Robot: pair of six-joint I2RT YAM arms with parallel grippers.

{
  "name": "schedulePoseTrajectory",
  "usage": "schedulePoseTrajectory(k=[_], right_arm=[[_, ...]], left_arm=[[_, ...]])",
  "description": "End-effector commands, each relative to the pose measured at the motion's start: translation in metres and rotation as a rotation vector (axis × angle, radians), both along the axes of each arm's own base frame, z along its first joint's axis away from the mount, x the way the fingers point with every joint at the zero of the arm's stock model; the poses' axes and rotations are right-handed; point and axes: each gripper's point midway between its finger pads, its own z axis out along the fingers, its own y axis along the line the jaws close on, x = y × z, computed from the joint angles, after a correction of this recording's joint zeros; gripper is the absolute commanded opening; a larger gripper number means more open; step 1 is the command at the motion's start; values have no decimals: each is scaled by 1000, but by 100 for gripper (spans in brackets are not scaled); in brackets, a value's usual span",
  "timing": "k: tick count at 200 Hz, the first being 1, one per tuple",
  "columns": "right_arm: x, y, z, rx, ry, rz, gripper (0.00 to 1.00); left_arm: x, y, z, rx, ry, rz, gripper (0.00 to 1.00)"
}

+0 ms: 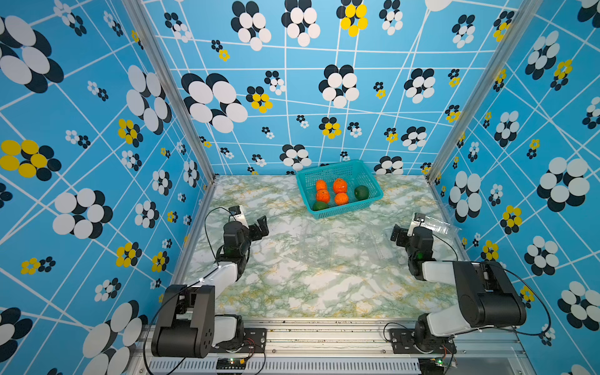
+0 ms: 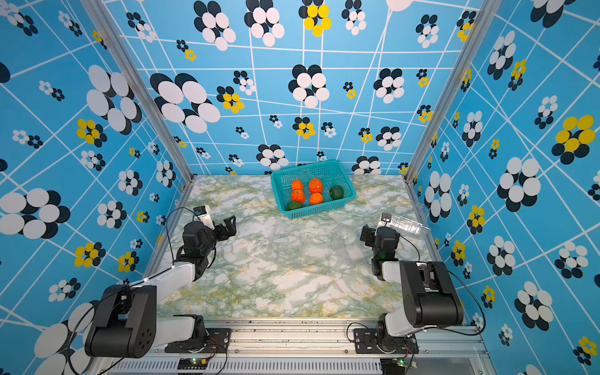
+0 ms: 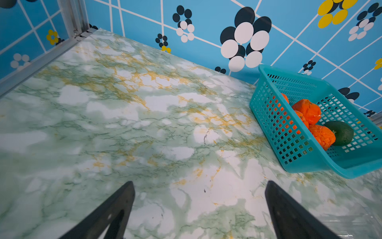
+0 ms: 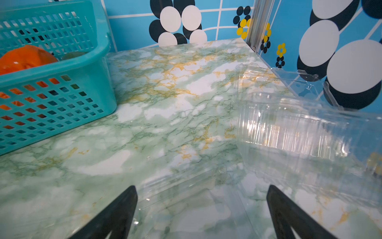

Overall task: Take oranges out of containers
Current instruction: Reset both arms

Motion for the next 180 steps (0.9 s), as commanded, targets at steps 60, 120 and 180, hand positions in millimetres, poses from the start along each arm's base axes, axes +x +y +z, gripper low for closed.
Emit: schedulePoseTrajectory(k=[60, 120, 180], right_arm=[[3, 5, 5, -9, -27, 22, 99], [3, 4, 6, -10, -27, 22, 99], [3, 5, 5, -8, -27, 25, 99]], left_arm=[[-7, 30, 12, 230, -75, 71, 99], [-32, 43, -20, 292, 15, 163, 100], [-8, 23, -23, 317, -14, 41, 99]])
